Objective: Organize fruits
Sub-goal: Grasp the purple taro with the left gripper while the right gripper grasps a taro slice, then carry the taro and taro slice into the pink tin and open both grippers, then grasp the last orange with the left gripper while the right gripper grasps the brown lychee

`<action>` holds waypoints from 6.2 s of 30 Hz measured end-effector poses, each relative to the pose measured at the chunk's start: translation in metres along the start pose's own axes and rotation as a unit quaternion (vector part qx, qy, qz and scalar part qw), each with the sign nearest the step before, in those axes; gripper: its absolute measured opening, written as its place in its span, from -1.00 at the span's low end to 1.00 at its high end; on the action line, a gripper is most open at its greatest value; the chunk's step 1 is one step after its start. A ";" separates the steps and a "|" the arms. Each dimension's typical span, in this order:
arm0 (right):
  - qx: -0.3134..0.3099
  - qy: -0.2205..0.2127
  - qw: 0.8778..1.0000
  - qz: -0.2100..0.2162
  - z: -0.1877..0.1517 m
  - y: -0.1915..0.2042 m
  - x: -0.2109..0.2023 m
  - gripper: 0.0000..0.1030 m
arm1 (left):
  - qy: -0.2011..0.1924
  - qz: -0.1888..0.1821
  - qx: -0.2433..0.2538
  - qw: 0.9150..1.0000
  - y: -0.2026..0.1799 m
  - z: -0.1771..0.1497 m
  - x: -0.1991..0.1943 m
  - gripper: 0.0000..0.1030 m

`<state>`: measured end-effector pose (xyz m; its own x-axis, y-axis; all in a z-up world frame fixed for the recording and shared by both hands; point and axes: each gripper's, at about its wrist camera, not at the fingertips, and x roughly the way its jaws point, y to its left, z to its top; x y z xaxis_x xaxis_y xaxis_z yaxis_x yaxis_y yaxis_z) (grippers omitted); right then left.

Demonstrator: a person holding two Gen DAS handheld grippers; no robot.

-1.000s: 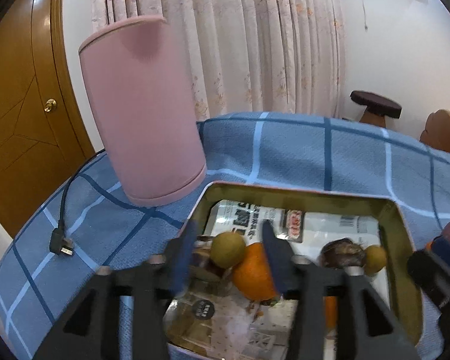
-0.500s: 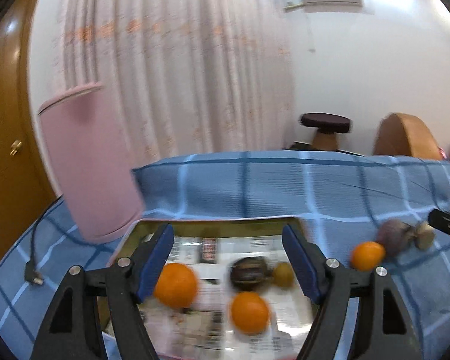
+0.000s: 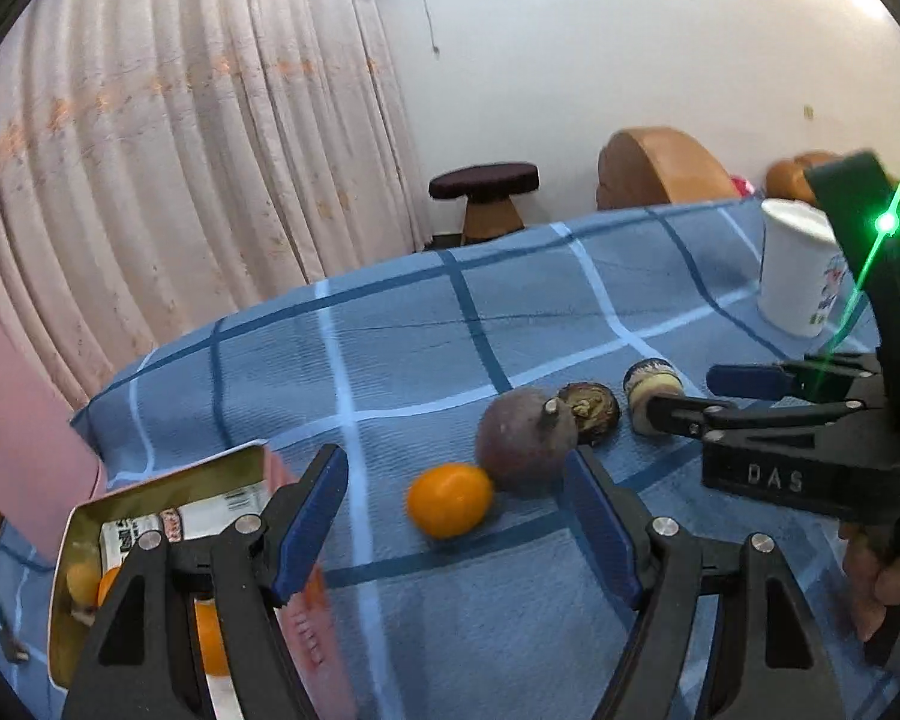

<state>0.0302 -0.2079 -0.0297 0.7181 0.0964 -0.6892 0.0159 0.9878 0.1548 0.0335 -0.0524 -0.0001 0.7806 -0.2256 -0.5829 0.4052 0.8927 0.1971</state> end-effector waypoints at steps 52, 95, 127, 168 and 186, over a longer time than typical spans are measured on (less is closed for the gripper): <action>-0.030 -0.135 0.990 0.001 -0.012 0.075 -0.049 -0.21 | -0.050 0.030 -0.155 0.986 0.101 -0.021 -0.040 0.01; -0.057 -0.067 0.985 0.151 -0.006 0.219 0.017 -0.10 | 0.008 0.141 -0.176 0.974 0.199 -0.058 -0.023 0.02; 0.011 -0.138 0.989 0.049 0.001 0.120 -0.025 0.10 | -0.037 0.144 -0.167 0.975 0.164 -0.055 -0.029 0.64; 0.053 0.003 0.998 -0.031 0.027 -0.006 0.016 -0.21 | 0.041 0.052 0.016 0.998 -0.012 0.016 0.026 0.63; 0.098 -0.057 0.993 -0.022 0.035 -0.021 -0.018 -0.21 | 0.111 0.032 -0.076 0.990 0.002 0.004 0.066 -0.17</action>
<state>0.0409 -0.2346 0.0039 0.7874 0.0292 -0.6157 0.1757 0.9468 0.2696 0.0878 -0.0669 -0.0347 0.6716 -0.0909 -0.7353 0.2688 0.9547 0.1275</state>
